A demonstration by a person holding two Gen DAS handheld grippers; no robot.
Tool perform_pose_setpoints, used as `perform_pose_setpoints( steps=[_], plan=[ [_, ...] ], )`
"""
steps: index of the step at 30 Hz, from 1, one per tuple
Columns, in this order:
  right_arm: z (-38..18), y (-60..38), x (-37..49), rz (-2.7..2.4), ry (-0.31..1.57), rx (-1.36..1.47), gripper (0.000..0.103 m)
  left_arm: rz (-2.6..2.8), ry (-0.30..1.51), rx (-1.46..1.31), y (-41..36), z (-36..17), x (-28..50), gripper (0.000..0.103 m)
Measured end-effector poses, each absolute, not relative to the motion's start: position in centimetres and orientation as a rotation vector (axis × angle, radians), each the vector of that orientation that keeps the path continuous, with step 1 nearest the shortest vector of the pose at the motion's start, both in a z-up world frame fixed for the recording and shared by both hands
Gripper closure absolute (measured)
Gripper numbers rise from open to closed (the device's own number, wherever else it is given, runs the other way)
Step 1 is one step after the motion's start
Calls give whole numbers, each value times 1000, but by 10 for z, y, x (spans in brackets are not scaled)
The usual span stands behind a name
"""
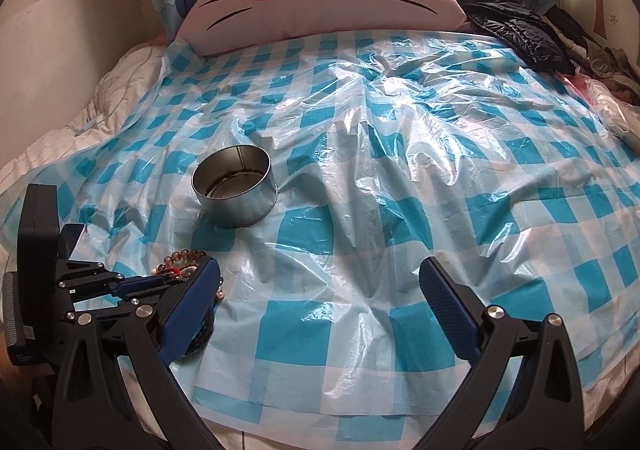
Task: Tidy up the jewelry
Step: 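Close the left tool on the black coiled bangle in the jewelry pile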
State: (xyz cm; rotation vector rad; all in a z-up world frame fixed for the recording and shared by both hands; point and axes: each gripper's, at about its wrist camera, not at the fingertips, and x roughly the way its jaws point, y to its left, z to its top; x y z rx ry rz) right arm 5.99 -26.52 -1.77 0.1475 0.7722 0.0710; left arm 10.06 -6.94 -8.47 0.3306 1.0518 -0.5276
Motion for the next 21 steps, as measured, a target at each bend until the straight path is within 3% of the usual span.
perform_pose_setpoints(
  steps=[3, 11, 12, 13, 16, 21],
  plan=[
    [-20, -265, 61, 91, 784, 156, 7, -519, 1030, 281, -62, -78, 101, 94],
    [-39, -219, 84, 417, 912, 120, 8, -383, 873, -214, 21, -34, 93, 94],
    [-44, -210, 88, 460, 931, 110, 14, -356, 849, -257, 29, -31, 90, 94],
    [-48, -200, 93, 491, 951, 88, 26, -333, 828, -284, 34, -28, 87, 94],
    [-59, -176, 101, 546, 991, 28, 42, -304, 800, -291, 39, -28, 85, 94],
    [-63, -152, 110, 571, 998, -45, 50, -323, 797, -302, 39, -29, 86, 94]
  ],
)
